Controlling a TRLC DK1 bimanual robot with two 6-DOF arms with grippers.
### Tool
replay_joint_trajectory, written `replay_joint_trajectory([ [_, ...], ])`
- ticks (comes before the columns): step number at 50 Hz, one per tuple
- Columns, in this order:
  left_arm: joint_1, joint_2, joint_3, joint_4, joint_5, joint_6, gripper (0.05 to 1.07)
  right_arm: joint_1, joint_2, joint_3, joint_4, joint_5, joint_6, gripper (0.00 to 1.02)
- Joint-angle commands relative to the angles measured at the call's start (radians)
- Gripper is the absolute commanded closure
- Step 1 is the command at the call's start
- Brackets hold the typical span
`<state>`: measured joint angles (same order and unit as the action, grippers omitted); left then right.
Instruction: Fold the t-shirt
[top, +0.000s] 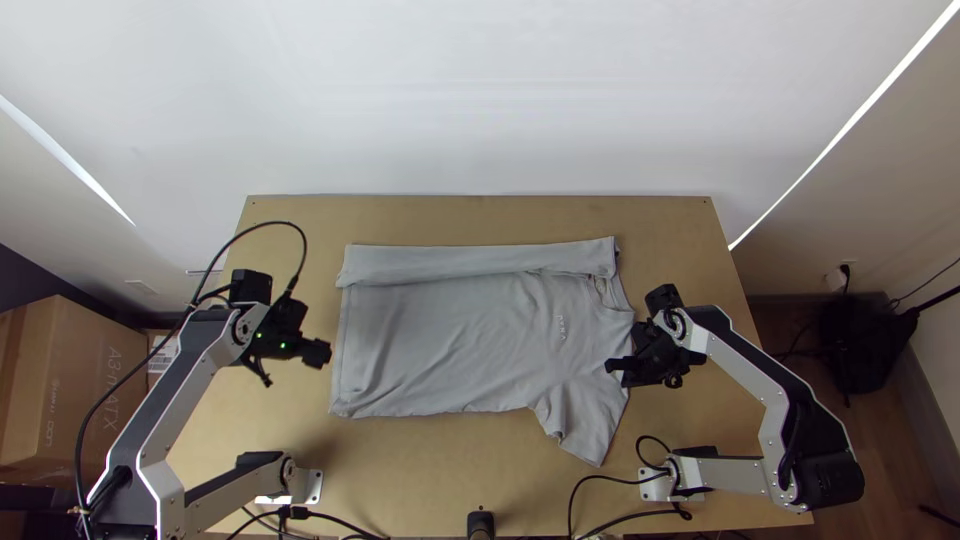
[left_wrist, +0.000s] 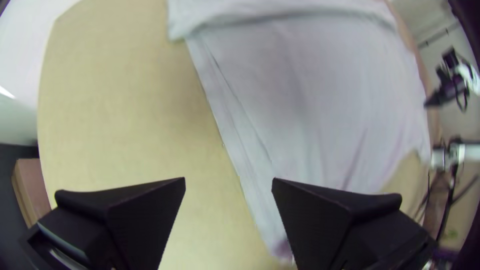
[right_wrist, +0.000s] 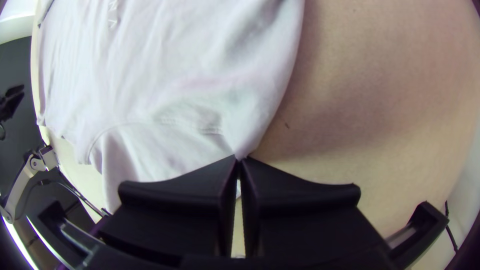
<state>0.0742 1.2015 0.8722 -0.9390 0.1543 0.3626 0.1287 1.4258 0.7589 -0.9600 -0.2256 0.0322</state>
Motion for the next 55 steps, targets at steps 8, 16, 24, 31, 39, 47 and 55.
replay_joint_trajectory([
  [8,-0.044,-0.102,-0.055,-0.195,-0.068,0.269,0.24,0.025,0.009,-0.041,-0.016,-0.001,0.005,1.00],
  [16,-0.140,-0.168,-0.105,-0.242,-0.087,0.303,0.24,0.032,0.019,-0.029,-0.016,-0.001,0.011,1.00],
  [24,-0.248,-0.155,-0.151,-0.250,-0.091,0.272,0.24,0.035,0.019,-0.023,-0.017,-0.001,0.015,1.00],
  [31,-0.294,-0.106,-0.165,-0.238,-0.091,0.237,0.24,0.035,0.016,-0.030,-0.017,0.000,0.017,1.00],
  [39,-0.327,-0.082,-0.179,-0.198,-0.088,0.219,0.24,0.032,0.005,-0.041,-0.017,0.000,0.017,1.00],
  [47,-0.353,-0.029,-0.187,-0.182,-0.075,0.194,0.28,0.032,-0.005,-0.043,-0.017,0.002,0.017,1.00],
  [55,-0.344,-0.025,-0.202,-0.132,-0.027,0.182,0.94,0.022,-0.024,-0.033,-0.036,0.009,0.014,1.00],
])
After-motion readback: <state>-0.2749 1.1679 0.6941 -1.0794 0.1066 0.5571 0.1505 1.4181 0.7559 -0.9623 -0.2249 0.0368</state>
